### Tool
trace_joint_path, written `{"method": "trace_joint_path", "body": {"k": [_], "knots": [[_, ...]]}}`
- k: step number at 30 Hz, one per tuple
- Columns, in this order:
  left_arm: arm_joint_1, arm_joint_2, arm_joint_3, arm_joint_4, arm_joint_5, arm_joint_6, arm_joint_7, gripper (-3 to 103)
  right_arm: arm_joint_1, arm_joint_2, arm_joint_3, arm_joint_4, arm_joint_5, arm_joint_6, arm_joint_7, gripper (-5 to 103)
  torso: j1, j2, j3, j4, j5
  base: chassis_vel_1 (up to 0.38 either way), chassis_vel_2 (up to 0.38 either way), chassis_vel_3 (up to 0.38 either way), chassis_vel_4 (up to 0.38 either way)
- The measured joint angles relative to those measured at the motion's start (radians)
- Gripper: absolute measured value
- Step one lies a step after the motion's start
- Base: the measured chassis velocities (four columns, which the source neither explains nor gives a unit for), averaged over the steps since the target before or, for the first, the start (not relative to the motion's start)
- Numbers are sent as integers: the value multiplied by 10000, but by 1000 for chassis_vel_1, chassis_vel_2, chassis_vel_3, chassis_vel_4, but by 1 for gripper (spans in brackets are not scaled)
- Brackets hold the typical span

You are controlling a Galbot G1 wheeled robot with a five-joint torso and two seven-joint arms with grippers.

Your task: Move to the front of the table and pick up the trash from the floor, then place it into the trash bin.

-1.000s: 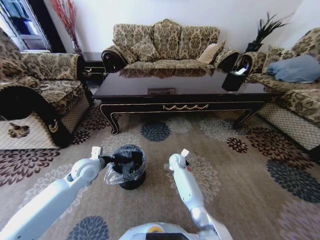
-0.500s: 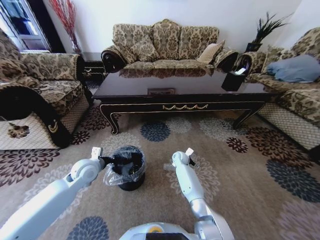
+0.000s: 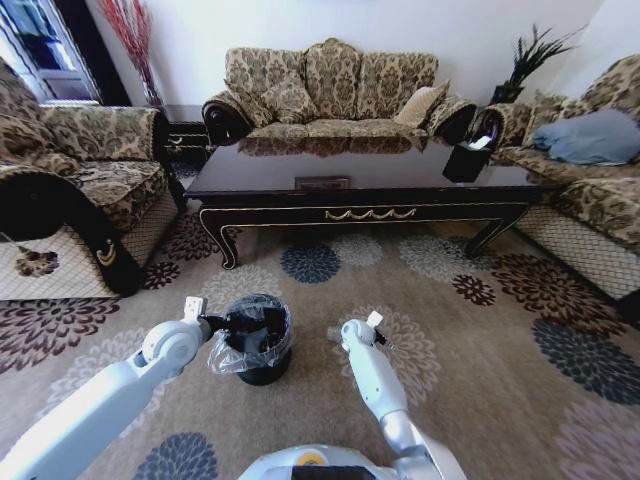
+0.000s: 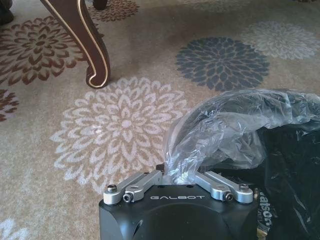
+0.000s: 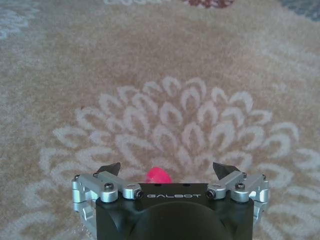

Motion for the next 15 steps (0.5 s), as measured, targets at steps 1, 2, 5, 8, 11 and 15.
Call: {"method": "trace_joint_path", "body": {"k": [1, 2, 5, 8, 11, 15], "knots": [[51, 2, -48, -6, -1, 0, 11, 3, 30, 0, 14, -76, 121, 18, -28, 100, 0, 1, 0, 0, 0, 0, 0, 0, 0], [51, 2, -48, -6, -1, 0, 11, 3, 30, 0, 14, -76, 121, 18, -28, 100, 0, 1, 0, 0, 0, 0, 0, 0, 0], [141, 6, -103, -10, 16, 0, 36, 3, 26, -1, 28, -170, 320, 41, -55, 100, -1, 0, 0, -1, 0, 0, 0, 0, 0], [151, 7, -103, -13, 22, 0, 37, 3, 8, -1, 20, -218, 413, 64, -89, 100, 0, 0, 0, 0, 0, 0, 0, 0, 0], [126, 29, -71, -51, 0, 0, 34, 3, 48, -2, 24, -454, 593, 121, -184, 100, 0, 0, 0, -1, 0, 0, 0, 0, 0], [73, 92, -65, -75, -66, 0, 24, 3, 88, -3, 41, -572, 755, 139, -246, 100, 0, 0, 0, -1, 0, 0, 0, 0, 0]]}}
